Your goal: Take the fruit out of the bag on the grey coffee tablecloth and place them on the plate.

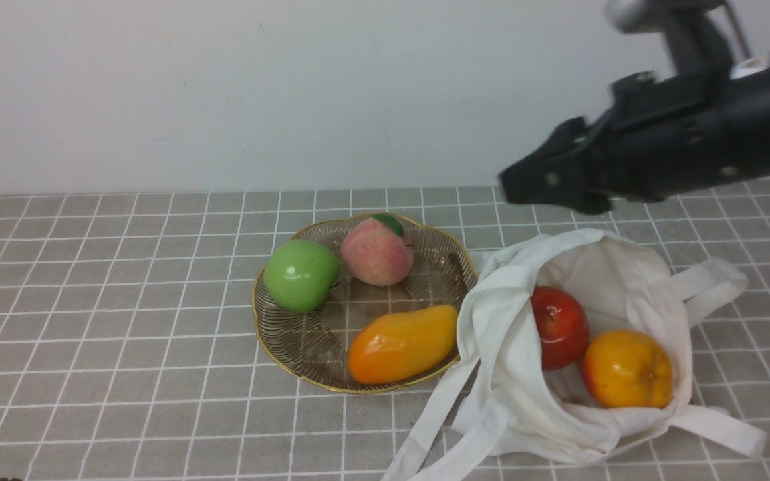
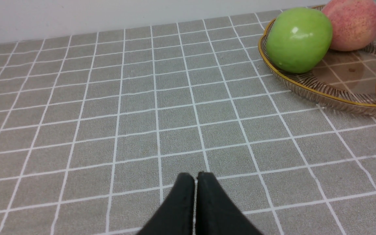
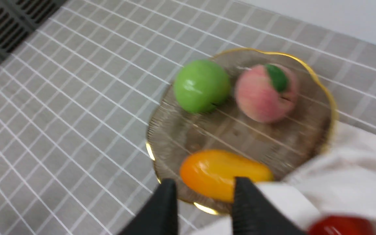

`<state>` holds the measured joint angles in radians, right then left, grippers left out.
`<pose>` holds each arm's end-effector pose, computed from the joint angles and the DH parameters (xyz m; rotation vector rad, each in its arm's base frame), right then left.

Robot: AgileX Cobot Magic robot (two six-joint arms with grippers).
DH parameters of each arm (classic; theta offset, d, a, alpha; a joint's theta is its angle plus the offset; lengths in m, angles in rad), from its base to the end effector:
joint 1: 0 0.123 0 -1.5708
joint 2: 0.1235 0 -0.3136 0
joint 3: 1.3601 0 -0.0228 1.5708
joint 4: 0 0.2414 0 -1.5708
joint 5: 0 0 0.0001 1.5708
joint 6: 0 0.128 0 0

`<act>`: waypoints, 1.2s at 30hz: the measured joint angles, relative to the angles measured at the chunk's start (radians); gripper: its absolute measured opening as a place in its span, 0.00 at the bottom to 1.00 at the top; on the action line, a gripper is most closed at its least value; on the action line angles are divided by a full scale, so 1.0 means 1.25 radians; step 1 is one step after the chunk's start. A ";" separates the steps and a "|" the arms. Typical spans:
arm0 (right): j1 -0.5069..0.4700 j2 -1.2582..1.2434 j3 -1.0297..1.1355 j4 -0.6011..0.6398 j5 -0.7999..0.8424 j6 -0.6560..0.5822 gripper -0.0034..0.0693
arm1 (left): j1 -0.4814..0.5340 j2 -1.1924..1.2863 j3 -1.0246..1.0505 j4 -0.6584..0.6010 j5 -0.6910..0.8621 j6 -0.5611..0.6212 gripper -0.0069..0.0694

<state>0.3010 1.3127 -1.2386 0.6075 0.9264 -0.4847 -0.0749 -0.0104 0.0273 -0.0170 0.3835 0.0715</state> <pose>0.2471 0.1379 0.3767 -0.6790 2.2720 0.6657 0.0491 -0.0045 0.1586 0.1273 1.8797 -0.0191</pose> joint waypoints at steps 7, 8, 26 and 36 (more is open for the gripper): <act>-0.050 -0.229 0.026 -0.145 0.118 0.092 0.03 | 0.000 0.000 0.000 0.000 0.000 0.000 0.08; -0.051 -0.285 0.052 -0.149 0.109 0.091 0.03 | 0.000 0.000 0.000 0.000 0.000 0.000 0.08; -0.051 -0.801 0.635 -0.045 -0.451 -0.065 0.03 | 0.000 0.000 0.000 0.000 0.000 0.000 0.08; -0.051 -0.801 0.640 -0.042 -0.452 -0.070 0.03 | 0.000 0.000 0.000 0.000 0.000 0.000 0.08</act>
<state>0.2373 0.3118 -0.4387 0.5549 0.3619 -0.5725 -0.0749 -0.0104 0.0273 -0.0170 0.3835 0.0715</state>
